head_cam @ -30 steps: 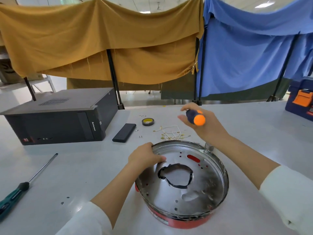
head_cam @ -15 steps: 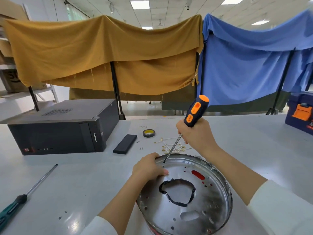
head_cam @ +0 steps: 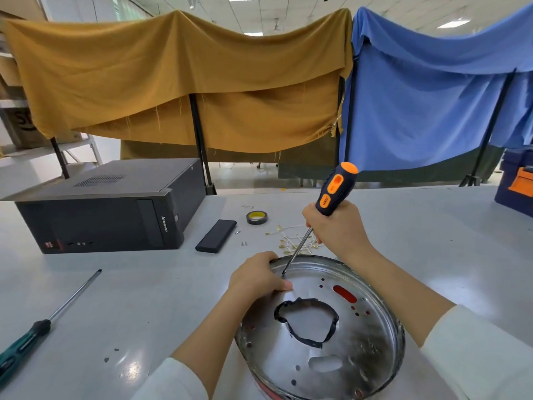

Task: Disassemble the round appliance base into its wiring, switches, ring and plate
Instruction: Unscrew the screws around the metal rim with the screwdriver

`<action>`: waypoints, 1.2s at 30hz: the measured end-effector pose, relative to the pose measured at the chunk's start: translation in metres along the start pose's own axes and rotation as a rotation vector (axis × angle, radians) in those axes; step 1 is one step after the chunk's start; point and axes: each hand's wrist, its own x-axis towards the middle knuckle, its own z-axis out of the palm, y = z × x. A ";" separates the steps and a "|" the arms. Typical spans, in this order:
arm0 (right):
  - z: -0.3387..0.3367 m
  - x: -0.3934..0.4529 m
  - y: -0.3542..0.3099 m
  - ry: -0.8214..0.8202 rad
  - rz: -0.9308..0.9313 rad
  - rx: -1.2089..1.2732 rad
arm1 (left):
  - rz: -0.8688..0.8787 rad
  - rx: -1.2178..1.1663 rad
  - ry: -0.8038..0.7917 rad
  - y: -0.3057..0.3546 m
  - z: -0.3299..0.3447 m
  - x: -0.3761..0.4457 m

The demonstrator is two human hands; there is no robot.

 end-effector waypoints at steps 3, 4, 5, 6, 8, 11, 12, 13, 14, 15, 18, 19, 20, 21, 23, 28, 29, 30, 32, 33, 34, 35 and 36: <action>0.000 0.000 0.000 -0.002 -0.001 -0.009 | -0.006 -0.010 -0.002 0.000 0.000 -0.001; -0.001 0.000 0.000 -0.002 -0.002 -0.011 | -0.007 -0.013 -0.005 0.000 0.000 -0.001; -0.001 -0.001 -0.001 -0.004 -0.003 -0.015 | -0.007 -0.015 -0.007 0.000 0.000 -0.001; -0.001 -0.001 -0.001 -0.005 -0.004 -0.019 | -0.008 -0.017 -0.009 0.001 -0.001 -0.001; -0.001 -0.002 -0.002 -0.005 -0.003 -0.026 | -0.009 -0.021 -0.012 0.001 -0.001 -0.002; -0.001 -0.003 -0.003 -0.010 -0.005 -0.038 | -0.012 -0.017 -0.014 0.002 -0.001 -0.003; -0.001 -0.004 -0.003 -0.012 -0.006 -0.048 | -0.014 -0.014 -0.012 0.002 -0.001 -0.003; -0.001 -0.004 -0.002 -0.012 -0.008 -0.054 | -0.015 -0.011 -0.011 0.002 -0.002 -0.003; -0.001 -0.005 -0.002 -0.010 -0.009 -0.060 | -0.015 -0.010 -0.011 0.002 -0.002 -0.003; -0.001 -0.005 -0.002 -0.007 -0.010 -0.065 | -0.013 -0.012 -0.012 0.002 -0.002 -0.003; -0.001 -0.006 -0.005 0.005 -0.004 -0.082 | -0.006 -0.019 -0.016 0.002 -0.001 -0.003; 0.000 -0.006 -0.006 0.010 0.004 -0.085 | -0.006 -0.018 -0.015 0.002 -0.001 -0.003; 0.001 -0.005 -0.008 0.014 0.016 -0.091 | -0.007 -0.015 -0.014 0.002 -0.001 -0.003; 0.003 -0.002 -0.010 0.013 0.032 -0.104 | -0.008 -0.012 -0.013 0.002 -0.001 -0.003; 0.007 0.004 -0.014 0.000 0.061 -0.144 | -0.010 -0.004 -0.012 0.002 -0.002 -0.004; 0.023 0.027 -0.022 -0.034 0.068 -0.224 | -0.012 0.007 0.001 0.002 0.000 -0.006; 0.027 0.030 -0.022 -0.029 0.072 -0.232 | -0.012 0.006 0.005 0.002 0.000 -0.006; 0.031 0.033 -0.022 -0.020 0.077 -0.236 | -0.011 0.003 0.008 0.002 0.000 -0.006; 0.038 0.035 -0.024 -0.009 0.079 -0.230 | -0.009 0.005 0.015 0.001 0.001 -0.006; 0.042 0.036 -0.024 -0.012 0.072 -0.231 | -0.010 0.008 0.018 0.001 0.001 -0.005; 0.045 0.036 -0.025 -0.028 0.062 -0.237 | -0.010 0.008 0.021 0.001 0.002 -0.005; 0.048 0.036 -0.025 -0.063 0.054 -0.243 | -0.010 0.007 0.023 0.000 0.002 -0.005; 0.051 0.036 -0.026 -0.116 0.048 -0.245 | -0.008 0.005 0.024 0.000 0.002 -0.005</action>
